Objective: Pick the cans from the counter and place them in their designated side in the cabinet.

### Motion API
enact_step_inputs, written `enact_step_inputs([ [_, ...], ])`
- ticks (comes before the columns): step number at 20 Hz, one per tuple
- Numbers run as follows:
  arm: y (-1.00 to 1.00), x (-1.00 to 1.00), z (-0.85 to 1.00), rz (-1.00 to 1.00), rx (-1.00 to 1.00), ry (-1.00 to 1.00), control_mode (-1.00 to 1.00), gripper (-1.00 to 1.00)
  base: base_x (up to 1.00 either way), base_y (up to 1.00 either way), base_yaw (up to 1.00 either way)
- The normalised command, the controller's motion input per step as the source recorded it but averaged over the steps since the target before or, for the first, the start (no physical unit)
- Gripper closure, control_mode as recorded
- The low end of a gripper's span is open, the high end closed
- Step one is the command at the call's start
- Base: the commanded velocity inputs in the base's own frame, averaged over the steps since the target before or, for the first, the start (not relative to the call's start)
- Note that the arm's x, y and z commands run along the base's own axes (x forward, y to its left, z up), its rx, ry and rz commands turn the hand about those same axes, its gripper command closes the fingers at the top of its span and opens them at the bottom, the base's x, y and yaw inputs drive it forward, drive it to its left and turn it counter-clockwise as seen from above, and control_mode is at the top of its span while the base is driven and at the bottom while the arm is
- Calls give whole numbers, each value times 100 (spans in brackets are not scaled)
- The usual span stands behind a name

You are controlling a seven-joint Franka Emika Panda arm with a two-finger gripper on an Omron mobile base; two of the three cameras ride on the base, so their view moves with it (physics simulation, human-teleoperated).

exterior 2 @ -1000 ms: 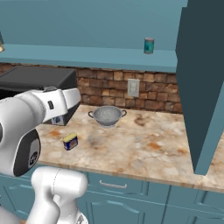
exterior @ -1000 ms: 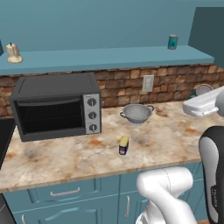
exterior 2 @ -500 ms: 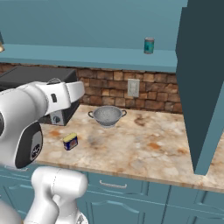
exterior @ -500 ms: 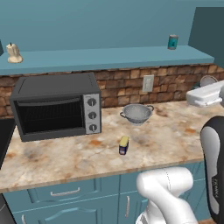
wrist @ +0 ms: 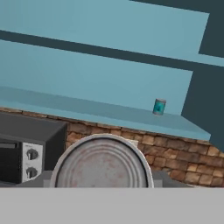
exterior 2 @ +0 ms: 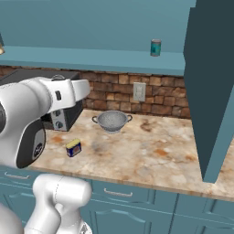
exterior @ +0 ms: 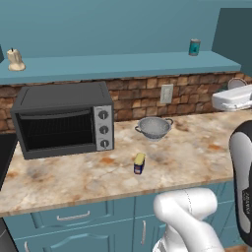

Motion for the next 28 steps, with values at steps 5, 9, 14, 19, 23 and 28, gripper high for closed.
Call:
enact_step_inputs([
  [5, -6, 11, 8, 0, 3, 0, -100, 100, 0, 0, 0],
  [9, -12, 14, 8, -1, 3, 0, -100, 100, 0, 0, 0],
  [14, -11, 18, 6, -2, 2, 0, -100, 100, 0, 0, 0],
  [19, -10, 20, 6, -3, 1, 0, -100, 100, 0, 0, 0],
  [23, -10, 16, 8, -1, 3, 2, -100, 100, 0, 0, 0],
  [28, -8, 19, 4, -2, 2, 1, -100, 100, 0, 0, 0],
])
